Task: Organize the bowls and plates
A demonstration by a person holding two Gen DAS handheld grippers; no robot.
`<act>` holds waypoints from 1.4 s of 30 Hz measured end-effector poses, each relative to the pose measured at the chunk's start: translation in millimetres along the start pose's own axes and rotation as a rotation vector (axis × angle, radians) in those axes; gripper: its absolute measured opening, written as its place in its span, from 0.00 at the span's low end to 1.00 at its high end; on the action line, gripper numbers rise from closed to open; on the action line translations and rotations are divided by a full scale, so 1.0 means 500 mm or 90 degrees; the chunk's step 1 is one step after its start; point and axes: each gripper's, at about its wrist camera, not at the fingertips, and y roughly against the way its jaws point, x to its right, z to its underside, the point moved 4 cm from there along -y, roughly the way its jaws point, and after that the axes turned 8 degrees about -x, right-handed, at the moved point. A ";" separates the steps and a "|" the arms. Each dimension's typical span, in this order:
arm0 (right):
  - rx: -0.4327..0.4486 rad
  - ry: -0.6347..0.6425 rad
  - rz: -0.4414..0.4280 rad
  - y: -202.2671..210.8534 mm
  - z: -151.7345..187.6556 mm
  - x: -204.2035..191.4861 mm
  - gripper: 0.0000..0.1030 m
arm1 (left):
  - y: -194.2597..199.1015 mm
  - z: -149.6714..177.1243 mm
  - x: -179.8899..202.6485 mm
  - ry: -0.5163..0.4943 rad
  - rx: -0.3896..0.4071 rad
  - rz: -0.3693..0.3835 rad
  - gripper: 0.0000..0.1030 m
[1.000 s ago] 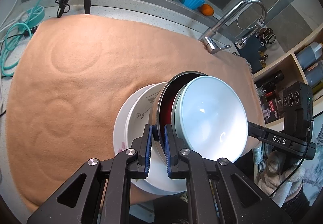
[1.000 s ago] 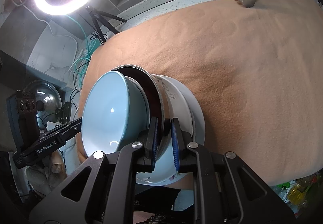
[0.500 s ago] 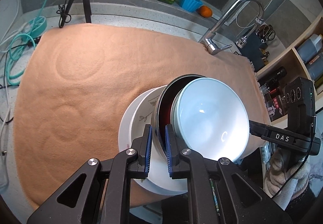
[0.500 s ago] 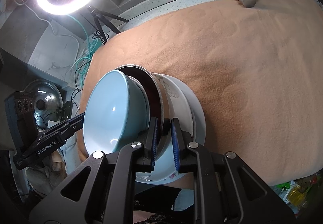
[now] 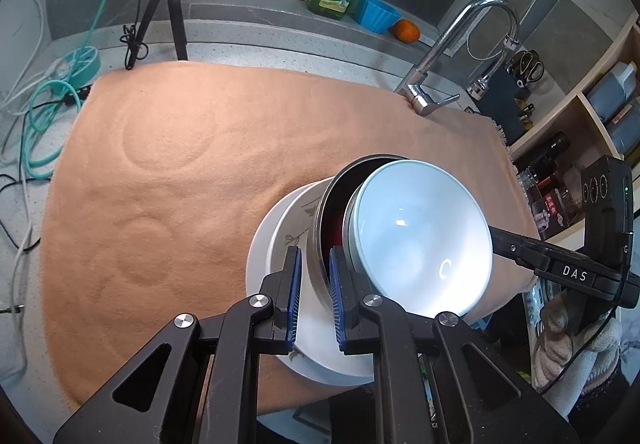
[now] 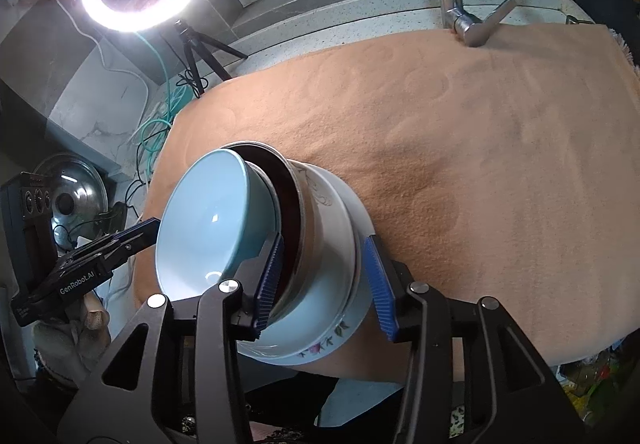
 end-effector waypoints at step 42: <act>0.197 0.034 0.182 0.097 -0.018 -0.044 0.89 | 0.089 -0.001 0.009 -0.009 0.117 -0.090 0.63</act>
